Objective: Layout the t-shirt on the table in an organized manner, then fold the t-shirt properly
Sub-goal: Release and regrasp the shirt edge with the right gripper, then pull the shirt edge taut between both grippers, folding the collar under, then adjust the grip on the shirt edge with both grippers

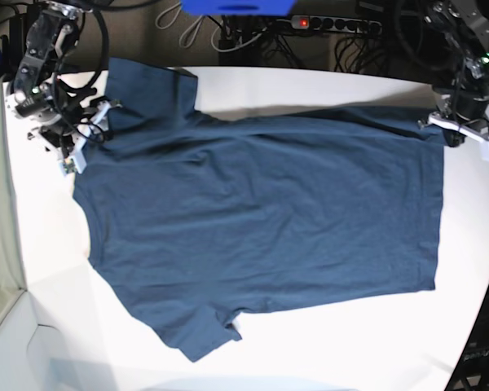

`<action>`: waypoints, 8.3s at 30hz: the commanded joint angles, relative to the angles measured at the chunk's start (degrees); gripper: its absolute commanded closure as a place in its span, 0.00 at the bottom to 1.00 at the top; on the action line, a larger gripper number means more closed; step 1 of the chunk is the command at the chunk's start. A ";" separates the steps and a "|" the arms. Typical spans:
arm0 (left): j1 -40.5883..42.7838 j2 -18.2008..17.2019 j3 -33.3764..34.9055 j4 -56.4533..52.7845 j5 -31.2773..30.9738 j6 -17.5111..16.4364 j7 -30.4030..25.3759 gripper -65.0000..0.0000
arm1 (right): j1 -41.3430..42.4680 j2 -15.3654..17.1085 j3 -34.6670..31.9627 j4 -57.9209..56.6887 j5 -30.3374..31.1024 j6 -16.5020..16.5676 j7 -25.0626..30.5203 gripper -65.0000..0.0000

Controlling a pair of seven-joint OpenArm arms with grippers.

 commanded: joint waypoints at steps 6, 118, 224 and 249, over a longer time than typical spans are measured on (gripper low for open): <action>-0.15 -0.71 -0.26 0.75 -0.47 -0.01 -1.19 1.00 | -2.62 -1.31 4.17 6.63 0.75 -0.05 0.80 0.35; -3.14 -3.52 -4.13 -8.57 -0.38 -0.01 -1.81 1.00 | -1.74 -9.75 5.84 12.43 0.49 -0.05 0.89 1.00; -5.25 -9.67 -2.64 -24.83 -1.70 -5.29 0.13 0.60 | 11.71 -2.98 -1.45 -7.26 0.66 -0.05 0.89 0.56; -7.27 -9.76 6.77 -24.92 -1.70 -5.20 -2.86 0.65 | 9.77 -0.78 -1.45 -7.26 0.75 -0.05 1.24 0.56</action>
